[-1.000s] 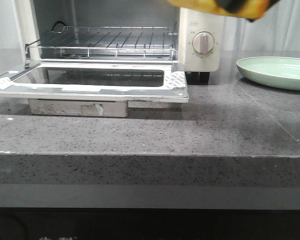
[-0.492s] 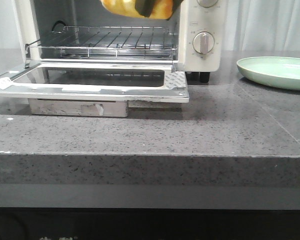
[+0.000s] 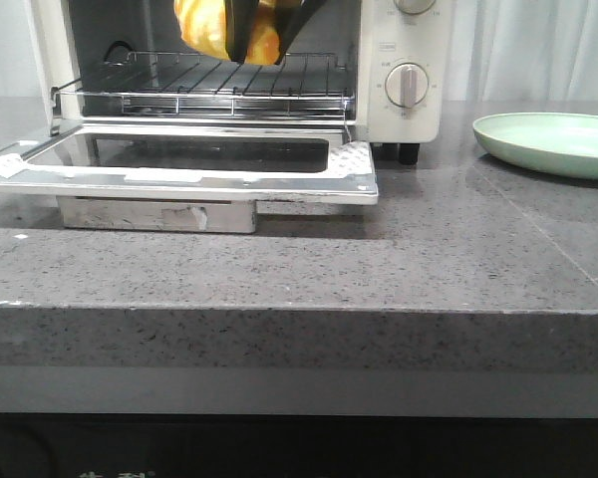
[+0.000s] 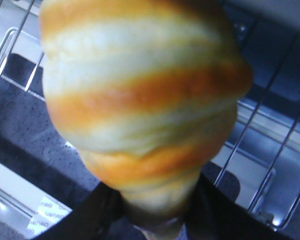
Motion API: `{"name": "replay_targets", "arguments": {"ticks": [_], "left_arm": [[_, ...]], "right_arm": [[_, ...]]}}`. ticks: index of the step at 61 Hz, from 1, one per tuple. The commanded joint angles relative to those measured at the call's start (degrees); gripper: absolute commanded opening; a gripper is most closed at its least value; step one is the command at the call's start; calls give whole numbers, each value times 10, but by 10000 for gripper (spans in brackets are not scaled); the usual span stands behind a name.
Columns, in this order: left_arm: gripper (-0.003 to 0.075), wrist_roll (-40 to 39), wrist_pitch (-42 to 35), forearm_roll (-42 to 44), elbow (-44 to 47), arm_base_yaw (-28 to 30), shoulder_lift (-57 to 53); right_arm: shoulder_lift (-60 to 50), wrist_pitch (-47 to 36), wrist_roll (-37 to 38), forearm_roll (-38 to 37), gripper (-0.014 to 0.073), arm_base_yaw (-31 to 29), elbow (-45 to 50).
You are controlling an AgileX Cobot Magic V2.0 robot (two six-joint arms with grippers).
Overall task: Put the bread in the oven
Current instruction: 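Carry the croissant with the right gripper into the open oven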
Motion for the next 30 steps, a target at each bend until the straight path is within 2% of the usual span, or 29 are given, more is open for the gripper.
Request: {"name": "replay_targets", "arguments": {"ticks": [1, 30], "left_arm": [[-18, 0, -43, -9, -15, 1, 3], [-18, 0, -43, -9, -15, 1, 3]], "right_arm": [[-27, -41, 1, -10, 132, -11, -26], [-24, -55, -5, -21, 133, -15, -26]]}}
